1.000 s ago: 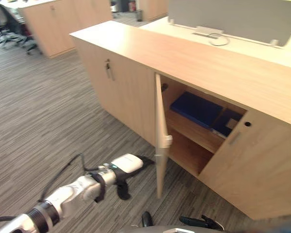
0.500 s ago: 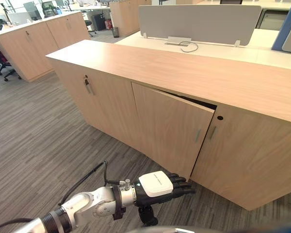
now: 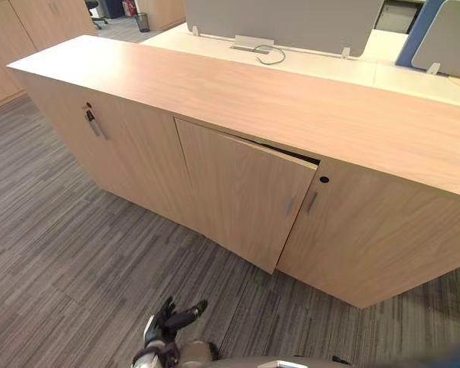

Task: Walk over to the cabinet, pick up the folder, carry it to the office cabinet, place the folder inside the office cabinet, then close the office cabinet door

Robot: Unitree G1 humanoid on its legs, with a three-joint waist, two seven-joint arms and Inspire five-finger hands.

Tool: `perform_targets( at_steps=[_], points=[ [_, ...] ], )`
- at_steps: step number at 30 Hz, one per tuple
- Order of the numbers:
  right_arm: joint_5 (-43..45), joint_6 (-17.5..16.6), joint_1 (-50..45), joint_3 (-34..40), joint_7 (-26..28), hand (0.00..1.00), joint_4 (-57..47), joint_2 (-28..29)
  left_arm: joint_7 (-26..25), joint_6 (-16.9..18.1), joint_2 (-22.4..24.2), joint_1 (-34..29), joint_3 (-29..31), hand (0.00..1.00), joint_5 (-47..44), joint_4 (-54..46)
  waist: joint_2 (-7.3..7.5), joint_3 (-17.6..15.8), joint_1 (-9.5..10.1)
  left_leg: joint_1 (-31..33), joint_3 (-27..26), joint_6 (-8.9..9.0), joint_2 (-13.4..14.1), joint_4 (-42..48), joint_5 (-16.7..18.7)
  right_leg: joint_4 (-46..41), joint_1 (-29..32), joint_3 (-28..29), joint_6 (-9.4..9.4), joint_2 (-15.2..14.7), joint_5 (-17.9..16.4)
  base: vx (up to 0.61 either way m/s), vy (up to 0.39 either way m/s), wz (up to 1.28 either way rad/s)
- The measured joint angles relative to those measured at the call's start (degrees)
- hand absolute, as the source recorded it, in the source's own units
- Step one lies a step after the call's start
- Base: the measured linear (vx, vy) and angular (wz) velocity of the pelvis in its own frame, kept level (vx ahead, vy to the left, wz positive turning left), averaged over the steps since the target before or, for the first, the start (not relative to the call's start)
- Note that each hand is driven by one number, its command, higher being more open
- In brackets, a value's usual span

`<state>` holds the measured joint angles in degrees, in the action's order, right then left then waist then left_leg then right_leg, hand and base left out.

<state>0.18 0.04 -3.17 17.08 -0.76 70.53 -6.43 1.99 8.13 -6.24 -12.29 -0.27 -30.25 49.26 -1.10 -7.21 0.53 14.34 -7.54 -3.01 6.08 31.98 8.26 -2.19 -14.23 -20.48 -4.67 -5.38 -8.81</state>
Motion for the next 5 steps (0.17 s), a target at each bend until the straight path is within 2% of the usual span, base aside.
perform_targets(
  at_steps=[1, 2, 3, 5],
  points=[
    [0.0, 0.1, 0.4, 0.1, -0.1, 1.00, 0.0, -0.3, 0.5, 0.0, 0.2, -0.4, 0.1, 1.00, -0.8, 0.0, -0.28, -0.3, 0.49, 0.1, 5.7, 1.74, -1.4, -0.1, 0.6, 0.1, 0.3, 1.7, -0.17, 0.2, 0.3, -0.02, 0.110, -0.65],
    [-0.1, 0.2, 0.8, 1.7, -0.2, 1.00, 0.1, -0.7, 0.9, 0.3, 1.5, -1.1, 0.4, 1.00, -1.1, 0.0, -1.74, 0.6, 1.18, -1.3, 13.2, 5.03, -2.6, -3.3, 2.5, -0.1, 1.7, 3.3, -0.30, 0.3, 0.5, -0.01, 0.119, -0.68],
    [-0.1, 0.2, 1.1, 2.7, -0.4, 1.00, 0.0, -0.8, 1.0, 0.3, 2.2, -1.5, 0.9, 1.00, -1.1, 0.0, -2.44, 0.8, 1.26, -2.1, 15.3, 6.39, -2.5, -5.2, 3.4, 0.0, 2.4, 4.0, -0.37, 0.6, 0.5, 0.00, 0.084, -0.55],
    [-0.1, 0.7, 2.3, 5.4, -0.6, 1.00, 0.1, -0.3, 1.1, 0.4, 3.0, -0.7, 1.9, 1.00, -1.3, 0.4, -2.26, 0.6, 1.12, -3.0, 14.3, 5.98, -3.1, -8.5, 1.8, -0.1, 3.5, 4.9, -0.90, -0.3, 1.5, -0.02, 0.041, -0.24]
  ],
)
